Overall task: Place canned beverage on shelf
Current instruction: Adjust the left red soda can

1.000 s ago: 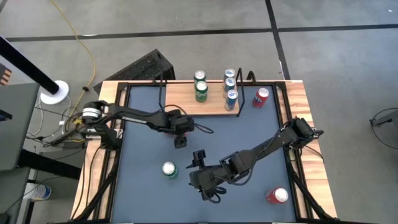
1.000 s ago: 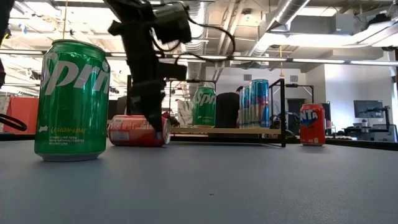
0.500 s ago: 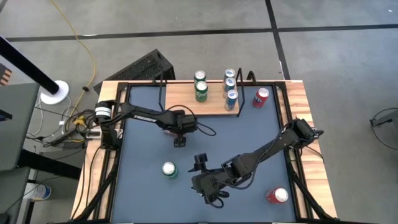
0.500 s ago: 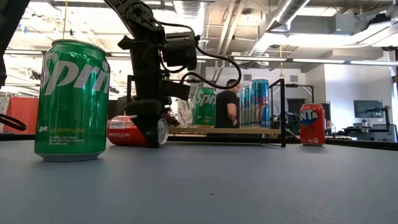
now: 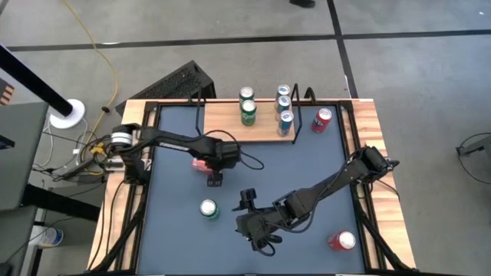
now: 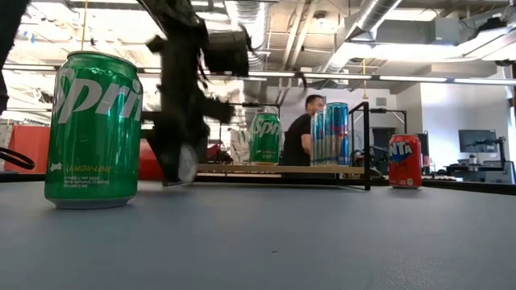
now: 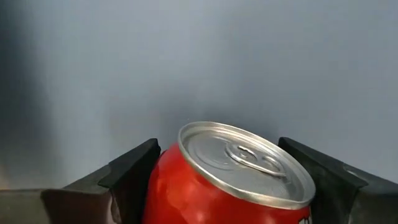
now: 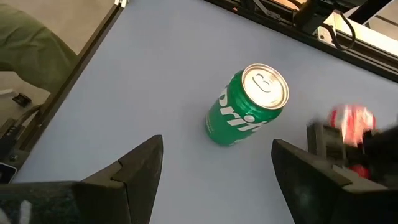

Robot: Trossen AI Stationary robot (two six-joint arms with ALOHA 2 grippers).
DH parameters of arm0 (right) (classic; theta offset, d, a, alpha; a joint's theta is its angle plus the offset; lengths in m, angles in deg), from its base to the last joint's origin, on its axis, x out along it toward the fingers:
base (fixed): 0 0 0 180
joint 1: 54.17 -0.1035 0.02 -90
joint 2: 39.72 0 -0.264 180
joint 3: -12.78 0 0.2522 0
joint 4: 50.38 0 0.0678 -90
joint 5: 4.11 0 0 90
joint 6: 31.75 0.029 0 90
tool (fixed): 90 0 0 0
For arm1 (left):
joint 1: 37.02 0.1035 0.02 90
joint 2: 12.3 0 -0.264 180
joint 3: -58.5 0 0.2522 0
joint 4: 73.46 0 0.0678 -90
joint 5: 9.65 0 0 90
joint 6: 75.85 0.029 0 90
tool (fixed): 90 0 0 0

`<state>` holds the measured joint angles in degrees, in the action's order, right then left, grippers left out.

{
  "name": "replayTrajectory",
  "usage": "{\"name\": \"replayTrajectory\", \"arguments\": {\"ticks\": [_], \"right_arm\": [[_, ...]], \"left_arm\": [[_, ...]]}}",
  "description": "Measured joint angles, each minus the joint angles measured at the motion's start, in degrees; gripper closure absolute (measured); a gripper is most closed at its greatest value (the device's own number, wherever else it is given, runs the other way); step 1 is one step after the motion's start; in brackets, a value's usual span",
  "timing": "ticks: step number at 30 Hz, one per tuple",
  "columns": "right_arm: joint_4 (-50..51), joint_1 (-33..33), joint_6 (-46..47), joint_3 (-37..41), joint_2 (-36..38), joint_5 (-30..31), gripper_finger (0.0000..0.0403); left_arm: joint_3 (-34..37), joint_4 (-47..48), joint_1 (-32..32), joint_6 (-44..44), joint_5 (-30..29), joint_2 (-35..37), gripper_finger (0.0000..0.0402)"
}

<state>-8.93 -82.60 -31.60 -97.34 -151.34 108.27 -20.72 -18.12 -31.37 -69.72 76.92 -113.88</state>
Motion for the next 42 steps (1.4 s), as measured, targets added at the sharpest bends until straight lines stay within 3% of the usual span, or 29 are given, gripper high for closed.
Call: {"name": "replayTrajectory", "arguments": {"ticks": [6, 10, 14, 18, 22, 25, 28, 42], "right_arm": [[0.12, -0.43, -0.48, 0.0, -0.02, 2.36, 0.0112], [0.12, -0.45, -0.61, 0.0, -0.02, 2.3, 0.0112], [-0.14, -0.32, -0.7, 0.0, -0.04, 2.25, 0.0112], [-4.32, 0.07, -3.27, 0.75, -0.11, 2.13, 0.0112], [-6.94, 0.56, -4.63, 1.2, -0.22, 1.62, 0.0112], [-7.4, 1.28, -4.48, 1.2, -0.22, 1.53, 0.0112], [-7.89, 2.03, -4.52, 1.22, -0.22, 1.52, 0.0112], [-10.39, 4.59, -3.83, 1.22, -0.2, -1.27, 0.0112]], "left_arm": [[3.24, -11.93, -0.57, -1.35, 3.84, 15.63, 0.0107], [9.76, -22.66, -0.86, -4.96, 5.47, 28.07, 0.0107], [22.78, -42.35, -1.72, -10.46, 4.07, 39.95, 0.0107], [39.72, -66.09, -2.3, -15.96, -2.05, 46.87, 0.0107], [53.71, -87.91, -2.29, -18.0, -5.77, 48.14, 0.0106], [60.8, -96.54, -2.31, -19.97, -9.66, 47.43, 0.0093], [64.66, -99.48, -2.24, -20.26, -12.77, 47.24, 0.0095], [64.53, -86.16, -2.26, -19.17, -17.28, 46.72, 0.0087]]}}
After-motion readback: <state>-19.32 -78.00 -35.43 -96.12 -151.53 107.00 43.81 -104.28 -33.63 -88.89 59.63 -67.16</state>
